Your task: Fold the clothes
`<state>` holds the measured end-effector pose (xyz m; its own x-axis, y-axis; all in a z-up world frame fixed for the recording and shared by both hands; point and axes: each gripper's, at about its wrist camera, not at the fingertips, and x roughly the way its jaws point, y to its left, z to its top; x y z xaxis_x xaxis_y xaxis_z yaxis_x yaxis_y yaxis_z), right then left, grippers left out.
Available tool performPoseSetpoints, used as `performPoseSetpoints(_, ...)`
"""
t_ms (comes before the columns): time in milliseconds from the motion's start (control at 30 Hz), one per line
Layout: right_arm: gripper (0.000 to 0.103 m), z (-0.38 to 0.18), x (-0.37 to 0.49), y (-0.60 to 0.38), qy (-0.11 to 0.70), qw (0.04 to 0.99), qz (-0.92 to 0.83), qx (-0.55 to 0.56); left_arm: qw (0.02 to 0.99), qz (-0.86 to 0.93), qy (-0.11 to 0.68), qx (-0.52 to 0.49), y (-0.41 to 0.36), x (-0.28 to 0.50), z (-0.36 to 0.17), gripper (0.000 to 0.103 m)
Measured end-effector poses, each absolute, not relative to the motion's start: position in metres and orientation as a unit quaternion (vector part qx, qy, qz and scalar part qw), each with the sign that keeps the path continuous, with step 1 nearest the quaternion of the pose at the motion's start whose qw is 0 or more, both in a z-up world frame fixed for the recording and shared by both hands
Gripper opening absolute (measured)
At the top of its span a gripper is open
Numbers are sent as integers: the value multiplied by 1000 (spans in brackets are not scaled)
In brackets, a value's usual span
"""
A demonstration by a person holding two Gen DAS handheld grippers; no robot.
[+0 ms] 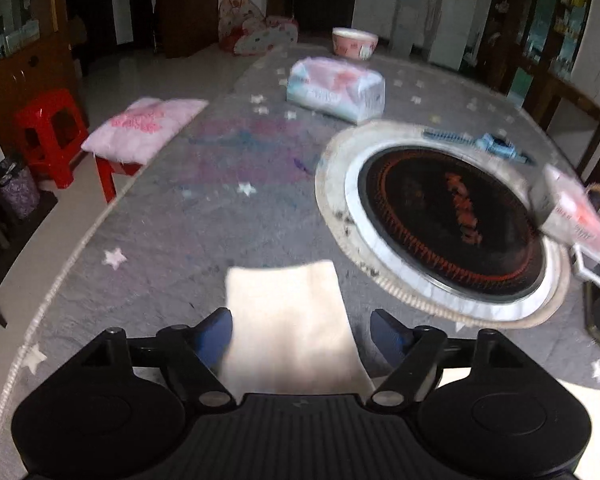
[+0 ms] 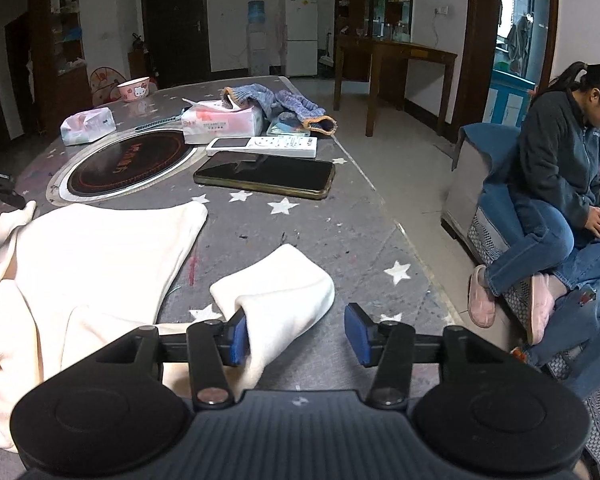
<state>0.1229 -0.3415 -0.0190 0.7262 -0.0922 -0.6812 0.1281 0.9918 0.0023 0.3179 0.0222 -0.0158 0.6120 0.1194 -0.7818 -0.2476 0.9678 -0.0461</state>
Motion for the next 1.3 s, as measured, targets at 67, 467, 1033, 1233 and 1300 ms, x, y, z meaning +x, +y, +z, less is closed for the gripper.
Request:
performPoseSetpoints(67, 51, -19, 123, -342, 365, 929, -59, 23, 893, 109, 433, -65, 19, 321, -22, 69)
performPoseSetpoints(467, 52, -27, 124, -352, 373, 925, -74, 14, 912, 130, 386, -59, 59, 266, -4, 12)
performPoseSetpoints(1033, 6, -27, 136, -355, 361, 930, -64, -13, 917, 187, 311, -168, 179, 46, 46, 7)
performPoseSetpoints(1233, 8, -8, 102, -384, 327, 939, -102, 22, 909, 225, 310, -165, 201, 0, 41, 0)
performPoseSetpoints(1300, 23, -12, 92, -402, 337, 933, -111, 65, 904, 219, 329, -165, 204, -4, 33, 0)
